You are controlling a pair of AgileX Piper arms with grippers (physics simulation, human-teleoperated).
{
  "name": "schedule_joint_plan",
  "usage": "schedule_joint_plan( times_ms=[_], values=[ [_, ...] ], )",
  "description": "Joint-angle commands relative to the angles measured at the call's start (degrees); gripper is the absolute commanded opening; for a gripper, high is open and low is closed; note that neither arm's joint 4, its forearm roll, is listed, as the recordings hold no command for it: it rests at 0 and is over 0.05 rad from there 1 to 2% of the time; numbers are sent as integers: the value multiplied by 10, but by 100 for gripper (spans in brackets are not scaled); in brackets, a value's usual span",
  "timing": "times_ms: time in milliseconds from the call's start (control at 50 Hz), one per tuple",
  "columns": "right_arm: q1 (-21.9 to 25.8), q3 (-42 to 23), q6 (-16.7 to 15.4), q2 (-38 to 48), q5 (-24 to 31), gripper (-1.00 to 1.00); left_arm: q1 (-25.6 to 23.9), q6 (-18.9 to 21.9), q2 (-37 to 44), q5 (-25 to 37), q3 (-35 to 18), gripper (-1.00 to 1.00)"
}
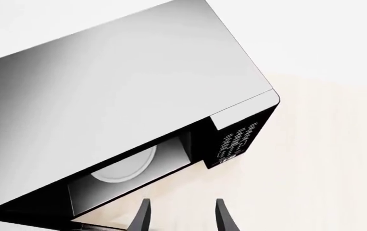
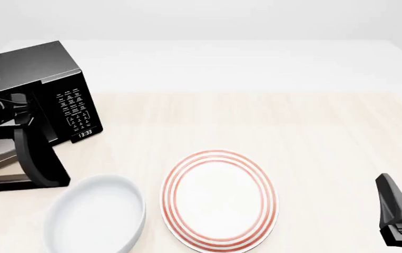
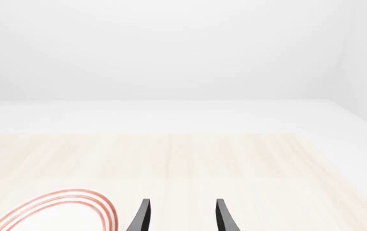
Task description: Open the microwave.
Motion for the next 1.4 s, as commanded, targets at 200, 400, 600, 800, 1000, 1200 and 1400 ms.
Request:
schedule_joint_plan(
  times_ms=[200,400,600,800,1000,1200,1400],
  values=[
    [0,0,0,0,0,100,5,0,-40,15,42,100],
    [0,0,0,0,0,100,1,-7,-60,10,62,100],
    [0,0,0,0,0,100,-3,-9,-81,13,78,100],
    [0,0,0,0,0,100,-1,-12,-106,24,88,100],
    [0,0,0,0,0,100,2,-19,-139,29,115,100],
    [0,0,0,0,0,100,3,-22,-166,39,128,100],
    [0,0,0,0,0,100,10,-23,-183,49,131,100]
  ],
)
